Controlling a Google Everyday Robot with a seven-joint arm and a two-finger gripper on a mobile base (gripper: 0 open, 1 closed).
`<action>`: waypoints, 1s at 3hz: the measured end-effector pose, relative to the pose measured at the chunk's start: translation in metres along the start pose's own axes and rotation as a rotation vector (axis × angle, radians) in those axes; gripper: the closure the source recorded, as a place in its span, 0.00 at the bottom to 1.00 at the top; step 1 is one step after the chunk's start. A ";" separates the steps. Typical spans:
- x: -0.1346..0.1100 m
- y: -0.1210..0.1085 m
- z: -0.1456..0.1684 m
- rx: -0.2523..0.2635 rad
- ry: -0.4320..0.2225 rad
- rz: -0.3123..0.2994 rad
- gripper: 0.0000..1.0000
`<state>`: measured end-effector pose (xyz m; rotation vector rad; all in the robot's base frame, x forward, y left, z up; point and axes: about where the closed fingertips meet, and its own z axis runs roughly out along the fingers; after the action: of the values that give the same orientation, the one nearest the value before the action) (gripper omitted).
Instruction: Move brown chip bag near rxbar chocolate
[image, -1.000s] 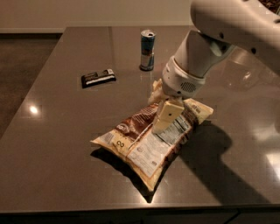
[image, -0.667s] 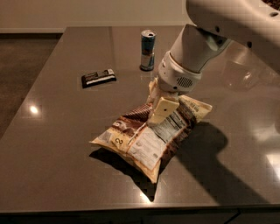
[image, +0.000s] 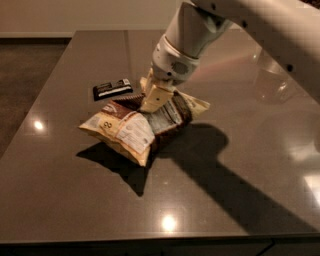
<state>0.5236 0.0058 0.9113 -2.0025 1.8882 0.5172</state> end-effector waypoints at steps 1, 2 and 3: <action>-0.030 -0.035 0.011 -0.003 -0.031 0.020 1.00; -0.044 -0.049 0.021 -0.005 -0.041 0.012 1.00; -0.047 -0.057 0.032 0.002 -0.036 0.008 0.76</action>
Offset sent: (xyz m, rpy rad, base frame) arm 0.0604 0.0686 0.0026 0.0482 0.0141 0.0011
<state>0.5774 0.0656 0.9055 -1.9723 1.8748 0.5499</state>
